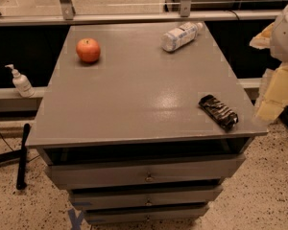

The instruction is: Move rxbar chocolate near apple

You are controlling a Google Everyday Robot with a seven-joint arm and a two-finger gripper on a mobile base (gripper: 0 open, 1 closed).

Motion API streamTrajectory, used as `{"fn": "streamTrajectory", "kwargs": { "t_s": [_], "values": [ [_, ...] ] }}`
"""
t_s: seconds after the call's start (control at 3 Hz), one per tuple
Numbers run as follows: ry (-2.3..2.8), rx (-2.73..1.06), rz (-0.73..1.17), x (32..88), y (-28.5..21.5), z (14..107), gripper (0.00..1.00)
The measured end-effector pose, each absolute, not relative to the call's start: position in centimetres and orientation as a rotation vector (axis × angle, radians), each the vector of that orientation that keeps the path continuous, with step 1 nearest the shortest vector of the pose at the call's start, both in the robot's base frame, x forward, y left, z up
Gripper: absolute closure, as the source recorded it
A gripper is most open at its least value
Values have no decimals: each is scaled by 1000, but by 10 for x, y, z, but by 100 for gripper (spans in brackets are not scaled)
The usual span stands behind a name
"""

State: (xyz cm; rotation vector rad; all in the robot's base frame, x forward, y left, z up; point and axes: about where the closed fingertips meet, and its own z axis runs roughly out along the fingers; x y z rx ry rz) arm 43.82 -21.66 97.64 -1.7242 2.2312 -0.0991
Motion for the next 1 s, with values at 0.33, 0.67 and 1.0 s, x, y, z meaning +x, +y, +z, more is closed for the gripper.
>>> {"fn": "streamTrajectory", "kwargs": {
  "t_s": [0.33,0.67,1.0],
  "values": [
    [2231,-1724,-99,438,-217,976,0],
    [2218,-1684,-42,444,-209,955,0],
    [2220,-1615,68,465,-193,913,0]
  ]
}}
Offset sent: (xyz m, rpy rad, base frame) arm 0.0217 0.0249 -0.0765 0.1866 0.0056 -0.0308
